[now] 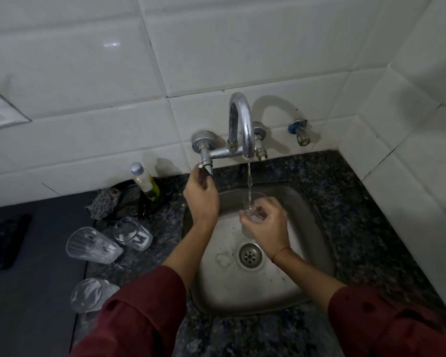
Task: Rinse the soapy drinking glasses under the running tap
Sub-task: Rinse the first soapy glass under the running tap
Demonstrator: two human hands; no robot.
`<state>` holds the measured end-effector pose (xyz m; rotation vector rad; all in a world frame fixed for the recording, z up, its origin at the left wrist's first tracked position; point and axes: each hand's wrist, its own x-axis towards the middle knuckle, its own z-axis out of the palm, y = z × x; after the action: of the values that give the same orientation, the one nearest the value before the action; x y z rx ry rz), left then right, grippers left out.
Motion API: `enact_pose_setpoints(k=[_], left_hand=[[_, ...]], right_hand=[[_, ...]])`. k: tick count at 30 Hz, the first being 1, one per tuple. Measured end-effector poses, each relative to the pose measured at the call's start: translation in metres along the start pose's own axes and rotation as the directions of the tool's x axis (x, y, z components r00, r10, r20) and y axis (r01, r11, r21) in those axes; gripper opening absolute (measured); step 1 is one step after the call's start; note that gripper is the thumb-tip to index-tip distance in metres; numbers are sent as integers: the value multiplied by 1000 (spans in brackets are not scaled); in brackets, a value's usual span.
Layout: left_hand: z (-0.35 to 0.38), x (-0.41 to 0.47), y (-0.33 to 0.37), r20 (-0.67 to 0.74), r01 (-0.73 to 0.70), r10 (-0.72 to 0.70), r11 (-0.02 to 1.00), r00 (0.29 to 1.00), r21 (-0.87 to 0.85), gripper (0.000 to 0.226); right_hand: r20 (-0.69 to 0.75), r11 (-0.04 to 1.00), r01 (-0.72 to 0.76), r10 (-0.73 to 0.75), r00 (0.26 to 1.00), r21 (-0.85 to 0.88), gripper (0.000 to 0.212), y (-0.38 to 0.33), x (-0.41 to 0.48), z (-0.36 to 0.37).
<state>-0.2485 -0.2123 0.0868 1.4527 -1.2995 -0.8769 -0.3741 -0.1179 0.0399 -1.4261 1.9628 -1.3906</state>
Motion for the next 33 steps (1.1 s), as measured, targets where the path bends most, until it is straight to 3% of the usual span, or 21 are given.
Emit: enact_pose_setpoints(k=[4,9,13,15,17,19,23,27,30,33], left_hand=[[7,-7,-3,4,-43,43,999,999,-31,24],[10,-6,-6,53,-104,102,993,993,49,43],[-1,0,-8,147,-191,172,973,974,129,51],[-7,-7,-11,131,-190,171,970,977,150,39],[-11,-18,-21,127,-101,85,987,988,127,22],[-10,-25,-35,276,30,-48,997,960,68,20],[-6,-35,-39,573,210,-102,970,813,-125,26],[-3,-42,-32,662,322,-80,913,745,-252,32],[-3,-45,-35,671,343,-89,904,736,-256,39],[-6,-50,-34,651,428,-154,858,743,-286,31]], right_hand=[[164,990,137,-137,977,14,24,-5,-2,-1],[-61,1000,8,-9,998,-6,26,-12,2,0],[151,992,124,-124,981,8,23,-13,-2,0],[38,997,-29,27,999,74,22,-15,6,3],[-38,975,-192,198,980,110,23,-14,10,3],[82,954,-262,253,964,144,23,-10,7,-1],[357,921,-339,257,898,191,28,-20,0,-14],[453,745,-622,481,751,240,47,-29,8,-18],[551,634,-728,522,651,259,48,-27,18,-20],[560,592,-772,568,603,231,91,-29,19,-20]])
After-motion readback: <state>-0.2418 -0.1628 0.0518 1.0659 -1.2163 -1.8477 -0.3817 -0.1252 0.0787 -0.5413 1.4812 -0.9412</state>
